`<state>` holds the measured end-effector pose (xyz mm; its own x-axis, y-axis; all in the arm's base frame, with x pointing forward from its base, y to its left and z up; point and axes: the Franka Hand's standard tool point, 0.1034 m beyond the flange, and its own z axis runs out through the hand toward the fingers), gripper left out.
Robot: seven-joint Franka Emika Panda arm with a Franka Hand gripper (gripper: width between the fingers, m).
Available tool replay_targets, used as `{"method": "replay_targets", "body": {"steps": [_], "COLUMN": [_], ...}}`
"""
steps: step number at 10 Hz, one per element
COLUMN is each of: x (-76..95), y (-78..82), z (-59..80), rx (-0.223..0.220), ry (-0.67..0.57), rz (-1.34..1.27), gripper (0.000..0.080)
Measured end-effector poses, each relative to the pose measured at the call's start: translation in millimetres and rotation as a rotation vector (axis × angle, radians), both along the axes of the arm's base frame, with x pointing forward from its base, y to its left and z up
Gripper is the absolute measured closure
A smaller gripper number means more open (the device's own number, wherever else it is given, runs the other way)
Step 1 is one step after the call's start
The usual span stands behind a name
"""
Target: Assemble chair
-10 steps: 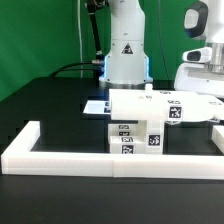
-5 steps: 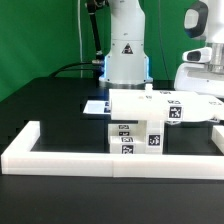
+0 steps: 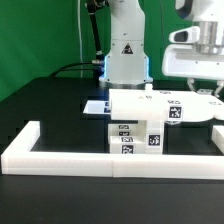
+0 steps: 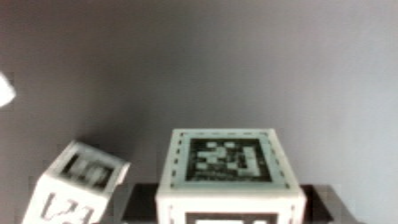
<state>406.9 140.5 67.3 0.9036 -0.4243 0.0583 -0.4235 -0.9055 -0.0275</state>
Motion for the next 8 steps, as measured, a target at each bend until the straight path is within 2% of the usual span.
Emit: {"method": "replay_targets", "body": {"steps": [2,6,7,8], "x": [12.9,11.3,12.3,16.6], "y": [-21.1,-20.1,-24.0,-37.6], "z": [19.4,16.4,16.8,19.2], "rx": [0.025,0.02,0.014,0.004], "ry": [0.004,0.006,0.006,0.0], "rz": [-0.026,-0.022,0.024,0.074], "gripper": [0.0514,0.0512,0.0512,0.0512]}}
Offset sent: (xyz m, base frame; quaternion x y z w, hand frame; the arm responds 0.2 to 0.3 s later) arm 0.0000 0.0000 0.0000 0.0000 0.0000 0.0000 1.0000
